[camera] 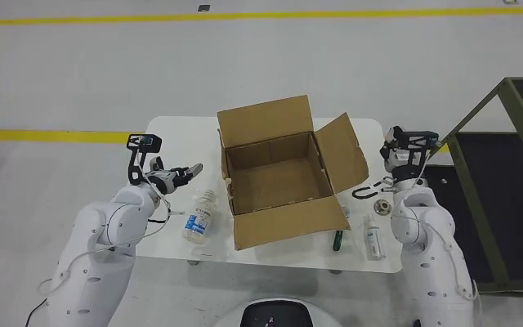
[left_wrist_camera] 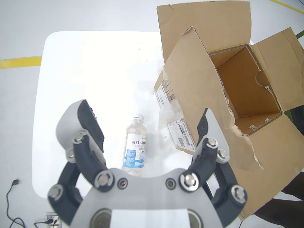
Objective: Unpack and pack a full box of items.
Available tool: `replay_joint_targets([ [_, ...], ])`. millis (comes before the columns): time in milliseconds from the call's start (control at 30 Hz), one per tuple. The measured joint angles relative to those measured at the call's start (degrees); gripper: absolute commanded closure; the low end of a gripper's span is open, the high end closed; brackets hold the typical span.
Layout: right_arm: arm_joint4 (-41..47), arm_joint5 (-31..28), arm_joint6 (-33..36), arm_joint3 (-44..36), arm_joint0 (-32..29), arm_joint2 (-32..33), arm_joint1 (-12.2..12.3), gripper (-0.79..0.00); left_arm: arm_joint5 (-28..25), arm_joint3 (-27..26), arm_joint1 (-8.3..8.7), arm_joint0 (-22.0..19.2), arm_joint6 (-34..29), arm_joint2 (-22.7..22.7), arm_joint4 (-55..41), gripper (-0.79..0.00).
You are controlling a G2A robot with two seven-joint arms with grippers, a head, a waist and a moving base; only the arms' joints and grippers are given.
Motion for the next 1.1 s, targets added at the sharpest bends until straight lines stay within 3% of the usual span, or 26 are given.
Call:
replay_joint_targets([
  [233,-0.1,-1.8,-0.3,1.3,1.4,0.8,0.4,0.000,-1.1,7.0,0.33,-1.3,-16.1,4.0,1.0,-0.785],
  [367,-0.2,-2.8,-0.3,1.4,1.7,0.9,0.5,0.000,-7.5,10.9,0.42,-4.3,-24.6,8.1,3.3,-0.785],
  [767,0.9,-4.2,7.3,2.7,3.2,2.8,1.3,0.000,-7.5,11.2,0.43,-4.0,-23.8,8.3,3.7,-0.785],
  [1100,0.9,-4.5,8.2,2.6,2.8,3.1,1.7,0.000,-9.6,22.1,-0.25,-7.2,-19.9,13.6,6.5,-0.785],
])
